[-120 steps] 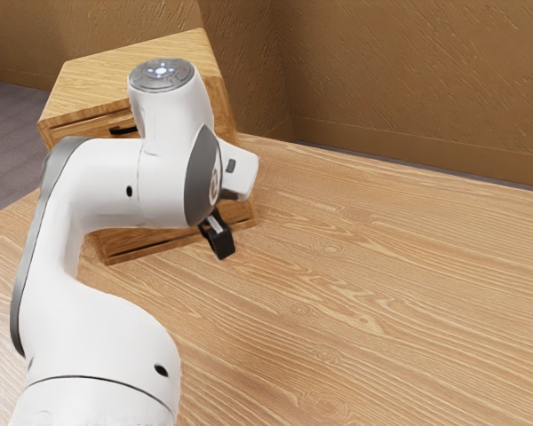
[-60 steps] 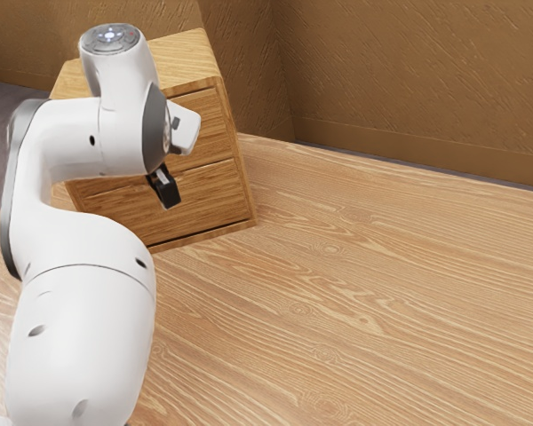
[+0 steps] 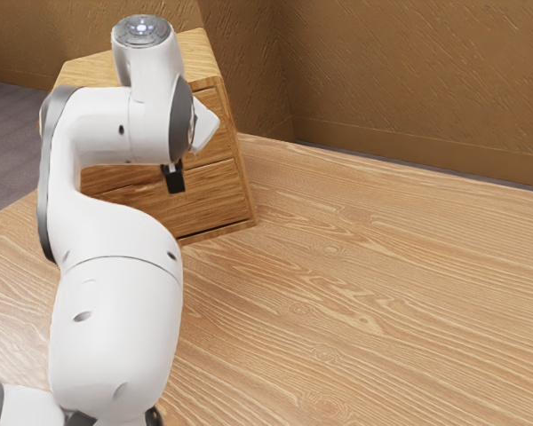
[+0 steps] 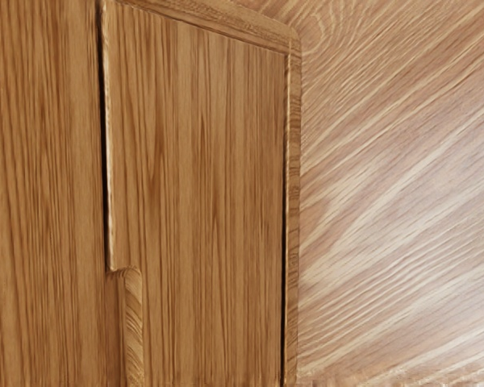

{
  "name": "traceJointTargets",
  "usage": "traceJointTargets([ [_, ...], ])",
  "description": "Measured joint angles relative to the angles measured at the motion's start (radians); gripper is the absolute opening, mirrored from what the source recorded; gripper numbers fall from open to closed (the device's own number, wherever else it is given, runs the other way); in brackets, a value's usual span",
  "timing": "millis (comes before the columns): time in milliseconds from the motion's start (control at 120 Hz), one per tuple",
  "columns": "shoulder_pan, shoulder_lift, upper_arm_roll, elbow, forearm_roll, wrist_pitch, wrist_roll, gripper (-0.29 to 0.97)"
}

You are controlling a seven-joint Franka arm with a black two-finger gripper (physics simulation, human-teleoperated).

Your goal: Pull the drawer handle with one arm to open the drawer

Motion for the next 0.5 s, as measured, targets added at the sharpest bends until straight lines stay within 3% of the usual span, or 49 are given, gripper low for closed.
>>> traceJointTargets([
  [150, 0.02, 0.005, 0.046, 0.016, -0.002, 0.0, 0.052, 0.65],
  [500, 0.091, -0.005, 0.034, 0.02, -0.003, 0.082, 0.115, 0.65],
])
